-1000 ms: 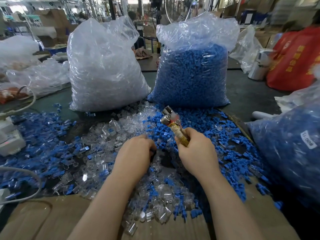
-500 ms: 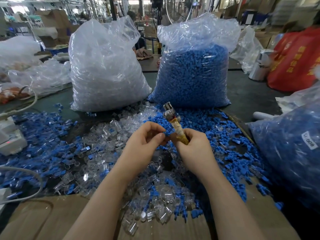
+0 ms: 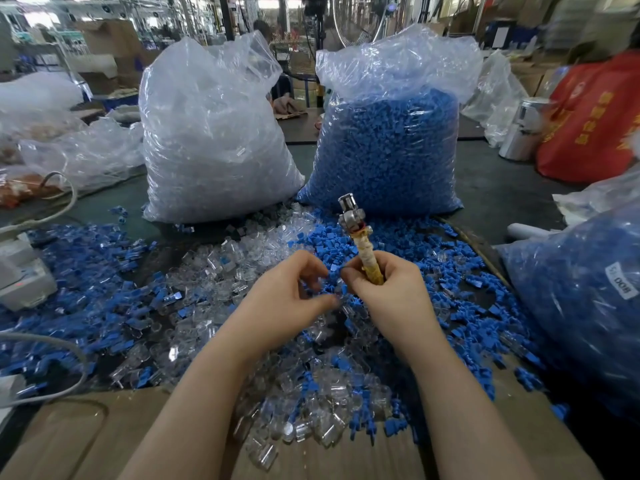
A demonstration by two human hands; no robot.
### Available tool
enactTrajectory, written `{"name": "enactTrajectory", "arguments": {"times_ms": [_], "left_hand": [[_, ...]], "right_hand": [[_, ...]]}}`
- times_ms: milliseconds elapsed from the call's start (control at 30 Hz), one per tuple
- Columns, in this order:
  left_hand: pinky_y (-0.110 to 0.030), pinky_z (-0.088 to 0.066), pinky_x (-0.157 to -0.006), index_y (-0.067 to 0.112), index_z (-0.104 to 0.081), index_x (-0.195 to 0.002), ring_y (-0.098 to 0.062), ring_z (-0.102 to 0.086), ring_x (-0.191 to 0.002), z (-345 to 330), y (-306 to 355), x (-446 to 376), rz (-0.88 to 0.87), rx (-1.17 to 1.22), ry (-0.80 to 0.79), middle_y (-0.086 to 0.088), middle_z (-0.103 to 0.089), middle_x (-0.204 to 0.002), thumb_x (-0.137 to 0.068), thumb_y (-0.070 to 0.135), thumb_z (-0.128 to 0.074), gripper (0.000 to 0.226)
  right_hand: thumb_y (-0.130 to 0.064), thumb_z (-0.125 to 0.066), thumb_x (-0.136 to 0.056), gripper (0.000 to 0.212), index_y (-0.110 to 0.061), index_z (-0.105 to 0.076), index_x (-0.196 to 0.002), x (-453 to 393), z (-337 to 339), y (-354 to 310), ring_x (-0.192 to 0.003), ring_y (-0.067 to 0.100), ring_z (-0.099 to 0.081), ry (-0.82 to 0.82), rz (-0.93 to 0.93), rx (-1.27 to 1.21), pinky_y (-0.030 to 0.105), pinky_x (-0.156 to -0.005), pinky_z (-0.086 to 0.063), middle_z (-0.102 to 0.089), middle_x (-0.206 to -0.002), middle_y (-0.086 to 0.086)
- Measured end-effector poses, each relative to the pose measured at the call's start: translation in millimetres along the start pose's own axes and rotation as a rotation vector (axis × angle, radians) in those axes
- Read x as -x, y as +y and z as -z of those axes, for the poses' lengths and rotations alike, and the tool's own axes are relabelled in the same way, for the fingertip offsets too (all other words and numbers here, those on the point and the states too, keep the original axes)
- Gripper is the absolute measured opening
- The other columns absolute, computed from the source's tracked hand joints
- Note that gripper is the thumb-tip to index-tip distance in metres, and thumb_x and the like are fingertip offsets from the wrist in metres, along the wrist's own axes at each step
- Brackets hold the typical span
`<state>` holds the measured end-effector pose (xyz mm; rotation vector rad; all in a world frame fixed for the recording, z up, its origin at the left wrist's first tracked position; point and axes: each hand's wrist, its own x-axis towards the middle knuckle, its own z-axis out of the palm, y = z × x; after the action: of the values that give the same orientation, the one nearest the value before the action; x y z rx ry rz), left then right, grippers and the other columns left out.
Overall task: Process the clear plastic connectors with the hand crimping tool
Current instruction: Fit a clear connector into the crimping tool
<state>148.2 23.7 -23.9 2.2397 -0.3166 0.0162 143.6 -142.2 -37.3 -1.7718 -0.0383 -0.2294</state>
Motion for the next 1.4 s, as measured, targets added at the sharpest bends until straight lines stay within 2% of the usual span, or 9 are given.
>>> {"name": "enactTrajectory", "arguments": {"times_ms": [100,233,500,633,767,833,1100,1233,1400], "left_hand": [[-0.023,-0.047,-0.073,0.037,-0.058,-0.091,-0.004,-0.057,-0.083,1.1,-3.1,-0.8,0.035,-0.393,-0.074,0.015,-0.058,-0.093,-0.083,0.038,-0.074,0.018],[-0.015,-0.047,-0.064,0.036,-0.067,-0.088,0.003,-0.060,-0.076,-3.1,-3.2,-0.3,0.089,-0.365,-0.119,0.017,-0.064,-0.081,-0.087,0.029,-0.071,0.008],[-0.025,-0.050,-0.075,0.031,-0.064,-0.087,-0.008,-0.059,-0.084,-17.7,0.1,0.0,0.005,-0.485,-0.085,0.014,-0.058,-0.089,-0.086,0.031,-0.071,0.007],[-0.011,-0.052,-0.062,0.030,-0.071,-0.083,-0.001,-0.068,-0.071,-14.8,-1.7,-1.9,0.123,0.004,0.055,0.011,-0.073,-0.075,-0.086,0.022,-0.074,0.009],[-0.020,-0.057,-0.071,0.011,-0.072,-0.096,-0.016,-0.074,-0.084,-2.3,0.9,-1.9,0.259,0.881,0.078,-0.006,-0.077,-0.088,-0.074,0.010,-0.076,0.023],[-0.020,-0.057,-0.069,0.004,-0.068,-0.102,-0.017,-0.074,-0.084,0.7,1.4,-1.7,0.297,1.167,0.054,-0.011,-0.076,-0.092,-0.068,0.005,-0.074,0.035],[-0.020,-0.058,-0.065,0.004,-0.067,-0.101,-0.016,-0.075,-0.083,2.6,5.5,0.1,0.277,1.306,0.033,-0.011,-0.076,-0.093,-0.071,0.002,-0.069,0.031],[-0.021,-0.058,-0.066,0.006,-0.072,-0.093,-0.018,-0.074,-0.083,0.9,5.1,0.9,0.253,1.278,0.056,-0.011,-0.076,-0.091,-0.065,-0.001,-0.072,0.029],[-0.021,-0.058,-0.069,0.011,-0.077,-0.083,-0.019,-0.074,-0.087,-0.3,5.9,2.3,0.220,1.223,0.065,-0.010,-0.075,-0.093,-0.064,-0.003,-0.073,0.024]], "right_hand": [[-0.021,-0.070,-0.089,0.017,-0.022,-0.064,-0.074,-0.4,-0.6,1.5,-0.048,0.000,-0.043,0.024,0.009,0.032,0.011,-0.048,-0.038,-0.054,-0.053,-0.015],[-0.024,-0.069,-0.090,0.018,-0.021,-0.062,-0.074,-0.9,0.1,2.0,-0.046,0.001,-0.040,0.054,0.020,0.051,0.012,-0.046,-0.035,-0.051,-0.051,-0.015],[-0.028,-0.069,-0.090,0.017,-0.023,-0.061,-0.075,-0.8,0.0,3.8,-0.047,0.003,-0.041,0.051,0.039,0.111,0.016,-0.048,-0.033,-0.052,-0.052,-0.017],[-0.029,-0.069,-0.090,0.018,-0.018,-0.062,-0.078,0.1,0.6,1.9,-0.047,0.003,-0.039,0.074,0.059,0.075,0.017,-0.048,-0.035,-0.049,-0.052,-0.013],[-0.026,-0.070,-0.090,0.016,-0.017,-0.064,-0.079,1.7,0.0,-3.5,-0.057,0.010,-0.048,0.109,0.093,-0.048,0.028,-0.057,-0.046,-0.058,-0.066,0.006],[-0.025,-0.070,-0.090,0.015,-0.021,-0.065,-0.077,2.2,0.1,-5.4,-0.064,0.021,-0.053,0.120,0.103,-0.105,0.035,-0.066,-0.051,-0.062,-0.075,0.012],[-0.022,-0.070,-0.091,0.013,-0.033,-0.064,-0.086,4.4,-1.5,-7.7,-0.070,0.018,-0.057,0.057,0.145,-0.139,0.039,-0.071,-0.053,-0.061,-0.080,0.013],[-0.019,-0.071,-0.090,0.011,-0.019,-0.065,-0.081,5.2,-2.5,-6.9,-0.072,0.032,-0.056,0.051,0.172,-0.113,0.036,-0.065,-0.050,-0.060,-0.076,0.014],[-0.021,-0.070,-0.091,0.016,-0.010,-0.064,-0.082,6.0,-3.7,-5.0,-0.071,0.031,-0.052,0.030,0.175,-0.070,0.035,-0.061,-0.047,-0.058,-0.075,0.016]]}}
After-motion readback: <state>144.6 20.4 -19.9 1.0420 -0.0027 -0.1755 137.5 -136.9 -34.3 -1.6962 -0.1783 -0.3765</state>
